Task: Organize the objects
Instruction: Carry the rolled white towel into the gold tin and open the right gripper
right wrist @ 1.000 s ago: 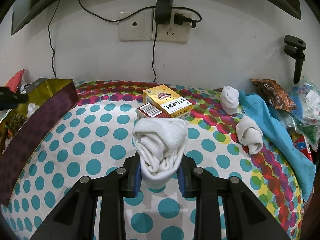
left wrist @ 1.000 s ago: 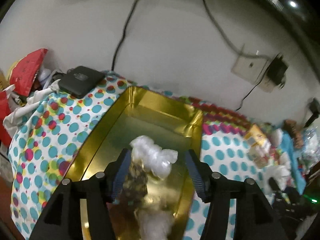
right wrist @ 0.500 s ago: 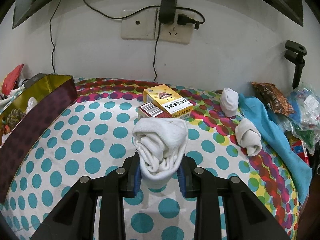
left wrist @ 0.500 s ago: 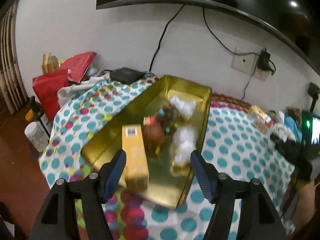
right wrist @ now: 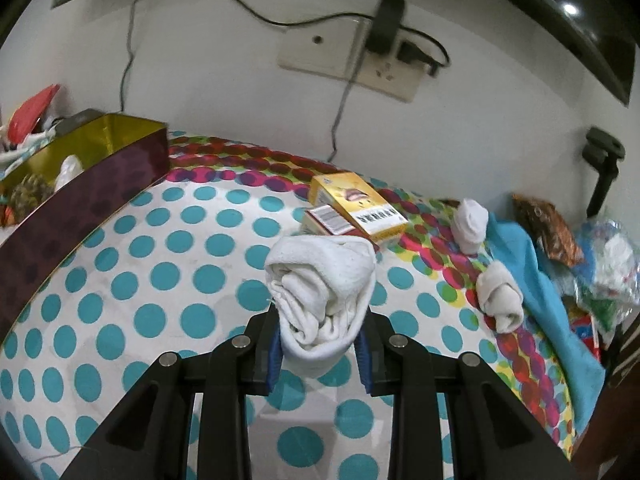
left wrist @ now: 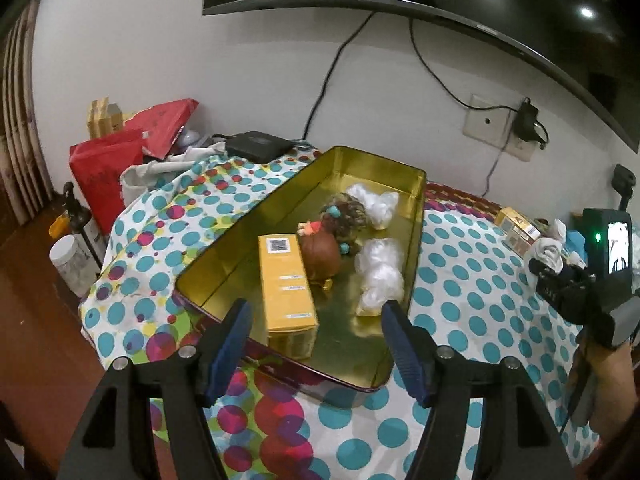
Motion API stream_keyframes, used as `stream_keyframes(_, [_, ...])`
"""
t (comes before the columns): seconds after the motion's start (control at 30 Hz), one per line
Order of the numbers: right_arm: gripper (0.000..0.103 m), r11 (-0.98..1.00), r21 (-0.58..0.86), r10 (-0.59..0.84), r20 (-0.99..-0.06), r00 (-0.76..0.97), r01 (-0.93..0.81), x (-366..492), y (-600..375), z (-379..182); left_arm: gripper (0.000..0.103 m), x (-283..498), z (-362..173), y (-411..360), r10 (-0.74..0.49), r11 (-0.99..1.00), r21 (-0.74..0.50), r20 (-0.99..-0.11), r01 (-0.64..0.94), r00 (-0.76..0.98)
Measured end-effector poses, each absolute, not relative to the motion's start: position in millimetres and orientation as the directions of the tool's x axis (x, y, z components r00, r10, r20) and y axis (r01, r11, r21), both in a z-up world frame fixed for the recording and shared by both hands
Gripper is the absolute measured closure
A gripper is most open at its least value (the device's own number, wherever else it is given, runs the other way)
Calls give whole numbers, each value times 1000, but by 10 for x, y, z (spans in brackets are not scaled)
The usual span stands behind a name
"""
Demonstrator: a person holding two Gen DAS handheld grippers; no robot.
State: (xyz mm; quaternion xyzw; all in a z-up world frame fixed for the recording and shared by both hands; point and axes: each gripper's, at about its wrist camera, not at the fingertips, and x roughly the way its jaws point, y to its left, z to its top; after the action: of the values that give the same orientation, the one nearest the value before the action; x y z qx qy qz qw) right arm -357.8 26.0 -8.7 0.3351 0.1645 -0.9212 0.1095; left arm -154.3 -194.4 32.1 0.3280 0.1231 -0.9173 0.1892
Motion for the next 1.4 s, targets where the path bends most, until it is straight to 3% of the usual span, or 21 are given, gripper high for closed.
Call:
stream_keyframes(0.17, [75, -911, -214, -137, -646, -751, 351, -3482, -51, 106, 34, -1480, 326, -2133, -234, -868, -193, -655, 458, -719])
stream_keyframes(0.43, [75, -837, -229, -284, -593, -753, 497, -3325, -1057, 678, 34, -1441, 385, -2268, -257, -854, -191, -654, 484, -711])
stream_keyframes(0.67, [75, -746, -271, -354, -613, -707, 608, -3161, -1872, 487, 34, -1462, 357, -2283, -246, -863, -181, -665, 471, -706])
stream_keyframes(1.07, [75, -701, -238, -392, -659, -642, 673, -3051, -2255, 242, 34, -1516, 280, -2223, -216, -873, -187, -679, 450, -702])
stream_keyframes(1.2, [64, -712, -186, -410, -674, -615, 678, -3106, -2265, 240, 34, -1516, 277, -2221, -214, -874, -188, -679, 448, -703])
stream_keyframes(1.27, [52, -716, -199, -404, -663, -630, 669, -3097, -2252, 274, 34, -1517, 266, -2213, -213, -875, -187, -681, 447, -701])
stream_keyframes(1.3, [38, -721, -208, -402, -652, -643, 661, -3084, -2237, 295, 34, -1519, 258, -2207, -212, -875, -186, -682, 447, -699])
stream_keyframes(1.33, [31, -729, -206, -409, -633, -657, 652, -3061, -2205, 333, 34, -1517, 254, -2200, -211, -876, -185, -684, 446, -698])
stream_keyframes(1.4, [27, -739, -188, -425, -615, -665, 647, -3048, -2133, 392, 34, -1520, 248, -2170, -212, -881, -177, -683, 440, -699])
